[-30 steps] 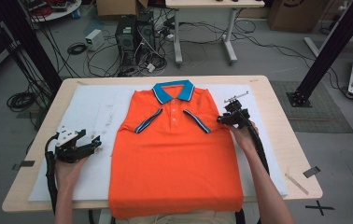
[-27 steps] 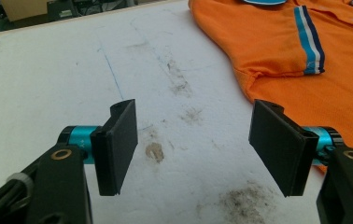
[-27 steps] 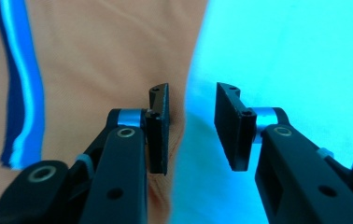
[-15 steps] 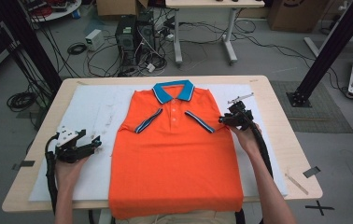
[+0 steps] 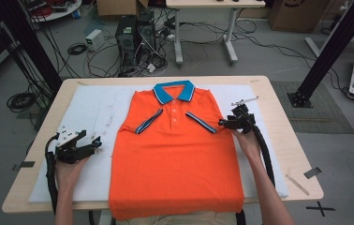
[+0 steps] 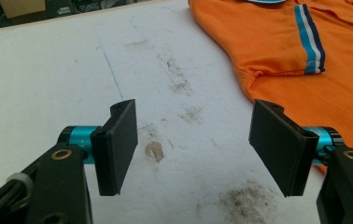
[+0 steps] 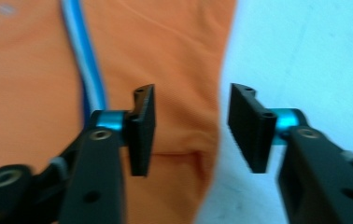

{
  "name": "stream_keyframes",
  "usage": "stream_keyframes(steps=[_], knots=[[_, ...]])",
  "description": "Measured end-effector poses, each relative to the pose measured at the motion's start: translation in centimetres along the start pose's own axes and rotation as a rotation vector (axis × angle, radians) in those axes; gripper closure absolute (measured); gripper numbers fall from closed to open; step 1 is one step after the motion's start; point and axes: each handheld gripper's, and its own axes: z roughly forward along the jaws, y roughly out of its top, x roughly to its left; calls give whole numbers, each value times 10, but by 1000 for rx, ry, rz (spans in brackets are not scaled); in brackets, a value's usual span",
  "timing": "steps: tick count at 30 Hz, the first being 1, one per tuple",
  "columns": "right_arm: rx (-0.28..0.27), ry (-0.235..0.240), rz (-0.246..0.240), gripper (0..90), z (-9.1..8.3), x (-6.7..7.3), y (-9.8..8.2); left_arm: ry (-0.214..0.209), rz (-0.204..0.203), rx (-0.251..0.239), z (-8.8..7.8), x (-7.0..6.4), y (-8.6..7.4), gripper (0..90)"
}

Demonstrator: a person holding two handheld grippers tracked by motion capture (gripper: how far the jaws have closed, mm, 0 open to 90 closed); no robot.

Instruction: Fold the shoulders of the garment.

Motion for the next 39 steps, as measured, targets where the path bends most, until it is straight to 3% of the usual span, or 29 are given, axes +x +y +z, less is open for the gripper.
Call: stream_keyframes(steps=[5,9,15,18,26,32,39], knots=[[-137,79,18,299,-24,8,-10,-1,-11,-7,-1,1,0,327],[-182,54,-4,279,-40,10,-23,1,-8,-9,-1,1,0,327],[-183,14,-44,269,-56,12,-49,12,1,-21,-3,0,0,338],[-182,2,-45,269,-59,12,-57,-10,-24,-9,-3,-1,0,351],[-217,-33,-37,263,-69,17,-89,-47,-21,9,-4,-4,1,355],[-214,1,-24,267,-75,24,-104,-80,2,15,-9,-19,8,355],[-213,-8,-26,270,-77,29,-111,-140,28,10,-20,-42,12,359]])
